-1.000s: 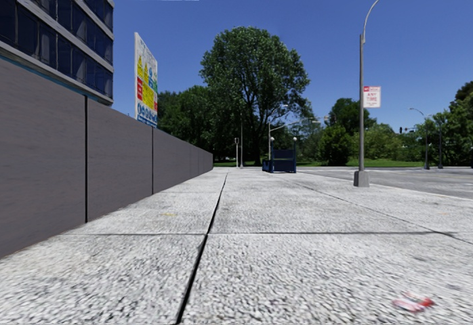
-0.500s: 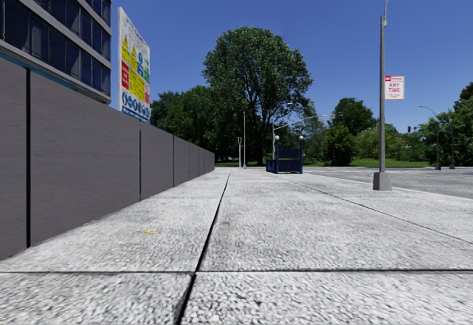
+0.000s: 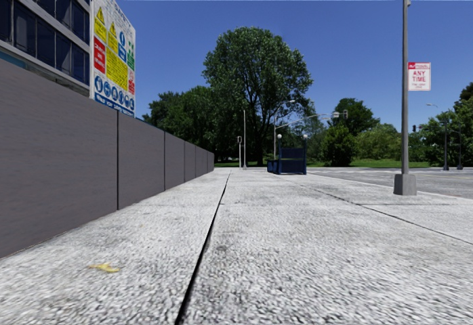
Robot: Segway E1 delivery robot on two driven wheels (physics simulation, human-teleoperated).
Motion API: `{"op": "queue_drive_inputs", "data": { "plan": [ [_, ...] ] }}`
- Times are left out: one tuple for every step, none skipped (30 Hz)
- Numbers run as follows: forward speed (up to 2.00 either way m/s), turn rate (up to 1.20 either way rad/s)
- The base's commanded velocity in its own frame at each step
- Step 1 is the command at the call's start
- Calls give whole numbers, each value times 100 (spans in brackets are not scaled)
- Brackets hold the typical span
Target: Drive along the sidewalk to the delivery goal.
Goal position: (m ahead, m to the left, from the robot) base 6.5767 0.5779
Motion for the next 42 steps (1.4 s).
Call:
{"op": "queue_drive_inputs", "data": {
  "plan": [
    [200,0],
    [200,0],
    [200,0],
    [200,0],
    [200,0],
    [200,0],
    [200,0],
    [200,0],
    [200,0],
    [200,0],
    [200,0],
    [200,0],
    [200,0],
    [200,0],
    [200,0],
    [200,0],
    [200,0],
    [200,0],
    [200,0],
    [200,0],
    [200,14],
    [200,35],
    [200,35],
    [200,42],
    [200,44],
    [200,44],
    [200,44],
    [200,44],
    [200,44],
    [200,44],
    [200,27],
    [200,4],
    [200,0],
    [200,0],
    [200,0],
    [200,0],
    [200,0],
    [200,0],
    [200,0],
    [200,0],
    [200,0],
    [200,0]
  ]
}}
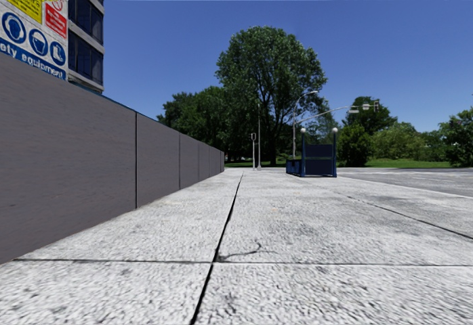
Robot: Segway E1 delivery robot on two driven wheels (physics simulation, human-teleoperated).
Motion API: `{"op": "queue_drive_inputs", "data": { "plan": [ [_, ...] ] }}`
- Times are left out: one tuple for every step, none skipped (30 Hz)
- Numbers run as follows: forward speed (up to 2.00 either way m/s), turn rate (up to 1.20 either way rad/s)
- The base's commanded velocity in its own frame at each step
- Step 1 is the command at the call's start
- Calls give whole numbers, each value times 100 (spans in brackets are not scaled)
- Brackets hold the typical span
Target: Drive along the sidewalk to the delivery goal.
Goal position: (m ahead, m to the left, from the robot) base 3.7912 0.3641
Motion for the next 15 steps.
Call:
{"op": "queue_drive_inputs", "data": {
  "plan": [
    [200,0],
    [200,0],
    [200,0],
    [200,0],
    [200,0],
    [200,0],
    [200,0],
    [200,0],
    [200,0],
    [200,0],
    [200,0],
    [200,0],
    [200,0],
    [200,0],
    [200,0]
  ]
}}
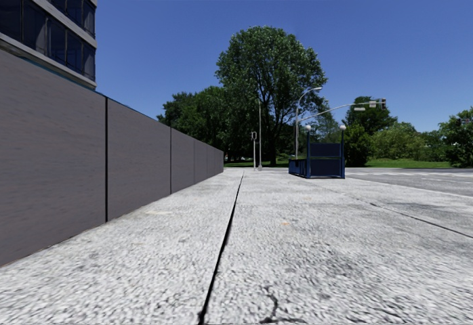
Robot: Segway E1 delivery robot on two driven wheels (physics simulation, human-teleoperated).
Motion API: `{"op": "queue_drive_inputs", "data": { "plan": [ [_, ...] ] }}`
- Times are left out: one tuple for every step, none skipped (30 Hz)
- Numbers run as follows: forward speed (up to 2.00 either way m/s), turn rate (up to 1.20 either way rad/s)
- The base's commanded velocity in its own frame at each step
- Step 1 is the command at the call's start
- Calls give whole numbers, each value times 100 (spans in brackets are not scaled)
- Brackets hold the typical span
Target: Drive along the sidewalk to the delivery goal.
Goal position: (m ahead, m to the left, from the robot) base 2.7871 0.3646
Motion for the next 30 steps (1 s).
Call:
{"op": "queue_drive_inputs", "data": {
  "plan": [
    [200,0],
    [200,0],
    [200,0],
    [193,0],
    [193,0],
    [192,0],
    [191,0],
    [191,0],
    [190,0],
    [182,0],
    [166,0],
    [166,0],
    [152,0],
    [140,0],
    [140,0],
    [130,0],
    [118,0],
    [110,0],
    [110,0],
    [107,0],
    [106,0],
    [106,0],
    [105,0],
    [105,0],
    [97,0],
    [97,0],
    [90,0],
    [87,0],
    [87,0],
    [86,0]
  ]
}}
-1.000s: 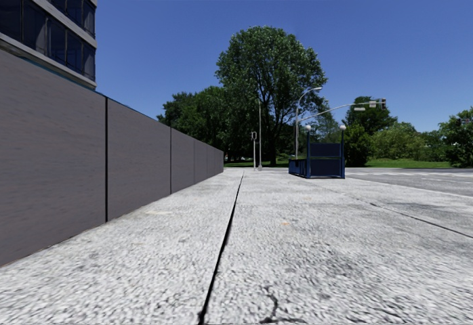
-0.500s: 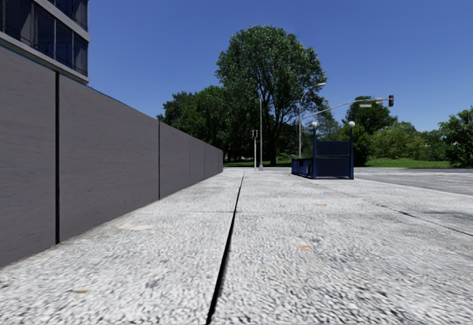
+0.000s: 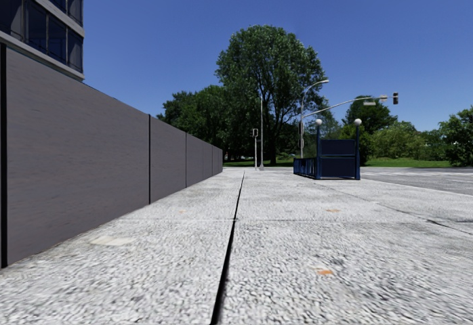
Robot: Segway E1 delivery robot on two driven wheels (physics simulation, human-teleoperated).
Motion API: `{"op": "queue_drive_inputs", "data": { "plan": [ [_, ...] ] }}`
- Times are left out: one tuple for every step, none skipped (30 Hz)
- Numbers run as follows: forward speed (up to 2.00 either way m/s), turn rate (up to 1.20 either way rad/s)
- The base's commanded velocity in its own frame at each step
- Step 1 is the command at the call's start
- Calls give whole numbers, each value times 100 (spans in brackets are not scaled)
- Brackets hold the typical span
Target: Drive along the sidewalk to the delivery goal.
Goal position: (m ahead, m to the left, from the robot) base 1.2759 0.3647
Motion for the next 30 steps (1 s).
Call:
{"op": "queue_drive_inputs", "data": {
  "plan": [
    [86,0],
    [86,0],
    [86,0],
    [85,0],
    [85,0],
    [85,0],
    [85,0],
    [85,0],
    [85,0],
    [85,0],
    [85,0],
    [85,0],
    [85,0],
    [85,0],
    [82,0],
    [77,25],
    [77,25],
    [75,48],
    [74,58],
    [74,58],
    [74,60],
    [74,0],
    [74,0],
    [74,0],
    [73,0],
    [73,0],
    [73,0],
    [73,0],
    [61,0],
    [0,0]
  ]
}}
